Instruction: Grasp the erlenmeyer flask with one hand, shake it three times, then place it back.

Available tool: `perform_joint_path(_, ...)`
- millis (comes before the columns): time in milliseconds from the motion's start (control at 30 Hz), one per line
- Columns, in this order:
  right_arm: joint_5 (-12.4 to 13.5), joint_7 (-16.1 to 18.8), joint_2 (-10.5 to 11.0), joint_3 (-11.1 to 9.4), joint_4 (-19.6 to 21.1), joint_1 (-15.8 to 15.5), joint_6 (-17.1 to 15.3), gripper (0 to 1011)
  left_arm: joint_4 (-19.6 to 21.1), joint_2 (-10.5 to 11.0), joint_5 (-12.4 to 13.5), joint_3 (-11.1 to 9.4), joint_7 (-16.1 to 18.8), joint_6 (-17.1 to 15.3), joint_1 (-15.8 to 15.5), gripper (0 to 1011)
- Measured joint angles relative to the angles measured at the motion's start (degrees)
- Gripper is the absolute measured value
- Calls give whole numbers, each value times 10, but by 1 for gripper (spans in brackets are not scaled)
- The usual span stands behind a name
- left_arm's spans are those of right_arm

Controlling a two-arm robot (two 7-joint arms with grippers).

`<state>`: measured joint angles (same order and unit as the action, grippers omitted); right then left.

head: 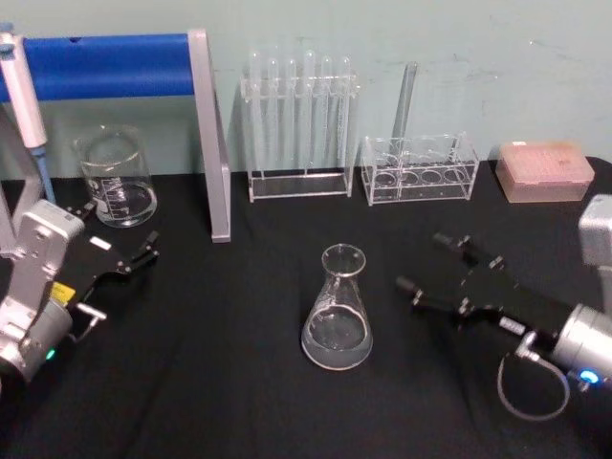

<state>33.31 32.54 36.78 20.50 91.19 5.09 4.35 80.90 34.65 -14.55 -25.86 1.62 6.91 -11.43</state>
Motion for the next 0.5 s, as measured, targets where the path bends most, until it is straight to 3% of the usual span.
perform_joint_path(133,1,-49,-15,-35,16,-14,11,1000,0,0,0,0,0,0,0,1001)
perform_joint_path(267,-17,-101,-38,-53,19,-17,20,1000,0,0,0,0,0,0,0,1001)
perform_joint_path(500,-65,-179,-74,-63,4,-6,13,1000,0,0,0,0,0,0,0,1001)
